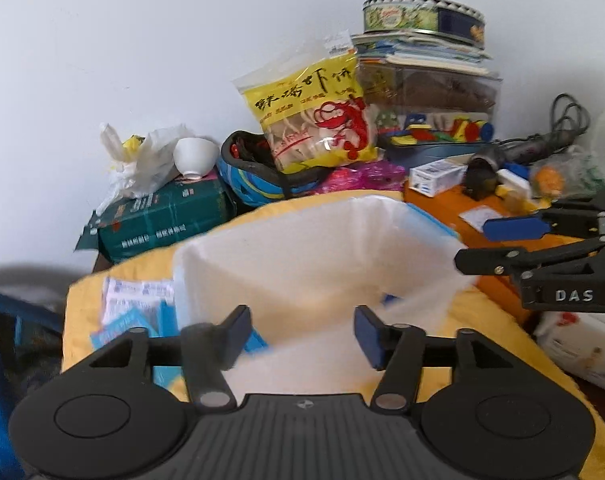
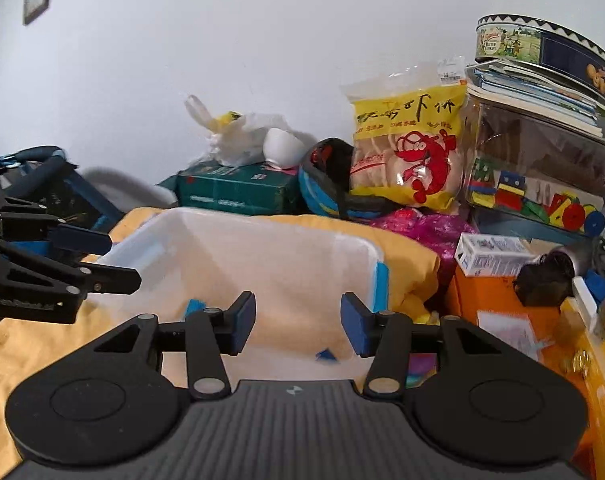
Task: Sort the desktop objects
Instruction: 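Move both open tools back over the toy pile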
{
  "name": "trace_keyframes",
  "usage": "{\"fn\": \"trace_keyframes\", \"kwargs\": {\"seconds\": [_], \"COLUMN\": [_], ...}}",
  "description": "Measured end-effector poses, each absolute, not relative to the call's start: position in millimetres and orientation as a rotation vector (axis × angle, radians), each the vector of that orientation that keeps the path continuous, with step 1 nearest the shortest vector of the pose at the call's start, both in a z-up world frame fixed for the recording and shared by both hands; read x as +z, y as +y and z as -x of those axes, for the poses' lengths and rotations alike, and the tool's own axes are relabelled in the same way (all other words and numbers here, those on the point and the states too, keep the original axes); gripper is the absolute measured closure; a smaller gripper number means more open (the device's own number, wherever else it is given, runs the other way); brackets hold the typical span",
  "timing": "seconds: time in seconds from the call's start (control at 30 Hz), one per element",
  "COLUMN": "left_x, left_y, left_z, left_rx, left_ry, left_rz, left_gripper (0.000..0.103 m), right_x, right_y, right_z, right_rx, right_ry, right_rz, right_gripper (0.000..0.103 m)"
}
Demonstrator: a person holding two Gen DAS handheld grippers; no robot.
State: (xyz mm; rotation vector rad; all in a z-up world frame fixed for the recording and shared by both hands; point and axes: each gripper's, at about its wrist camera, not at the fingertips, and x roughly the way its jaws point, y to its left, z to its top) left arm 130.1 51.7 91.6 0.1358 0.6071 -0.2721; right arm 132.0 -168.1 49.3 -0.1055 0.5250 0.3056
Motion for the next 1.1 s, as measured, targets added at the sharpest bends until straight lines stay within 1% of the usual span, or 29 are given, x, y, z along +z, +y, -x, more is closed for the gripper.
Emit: {"fn": "trace_keyframes", "kwargs": {"seconds": [0.2, 0.3, 0.43, 0.6, 0.77, 0.83, 0.87, 1.03, 1.1], "left_x": [67.3, 47.7, 17.0, -5.9, -12.2, -15.2, -16.6, -20.7, -24.9], "left_y": [41.9, 32.7, 26.7, 22.4, 8.4, 2.8, 0.4, -7.2, -7.2], "left_z": [-53.5, -22.8, 7.2, 39.1, 50.2, 52.8, 53.9, 58.3, 53.9], "left_rx": [-0.343, -0.354, -0.346, -0.351, -0.33, -0.325, -0.322, -0.327, -0.335], "left_ry": [0.668, 0.717, 0.837, 0.919, 0.914, 0.925, 0.929, 0.934, 0.951], "left_rz": [-0.062, -0.089, -0.091, -0.049, -0.118, -0.128, -0.136, -0.142, -0.113], "left_gripper": [0.038, 0.038, 0.038, 0.038, 0.039, 0.041, 0.041, 0.041, 0.041], "right_x": [34.3, 16.4, -7.9, -26.9, -39.1, -44.0, -45.9, -48.2, -52.2], "right_y": [-176.7, -176.5, -181.1, -182.9, -178.3, -175.6, -173.8, -165.6, -159.8], "right_z": [-78.9, -53.2, -25.7, 3.8, 22.8, 28.5, 30.3, 40.4, 35.7], "right_rx": [0.41, 0.443, 0.488, 0.551, 0.607, 0.612, 0.608, 0.618, 0.643], "right_ry": [0.562, 0.611, 0.696, 0.772, 0.83, 0.846, 0.847, 0.757, 0.743], "right_rz": [0.144, 0.197, 0.196, 0.172, 0.144, 0.157, 0.182, 0.347, 0.4], "right_gripper": [0.05, 0.044, 0.044, 0.044, 0.047, 0.053, 0.054, 0.059, 0.059]}}
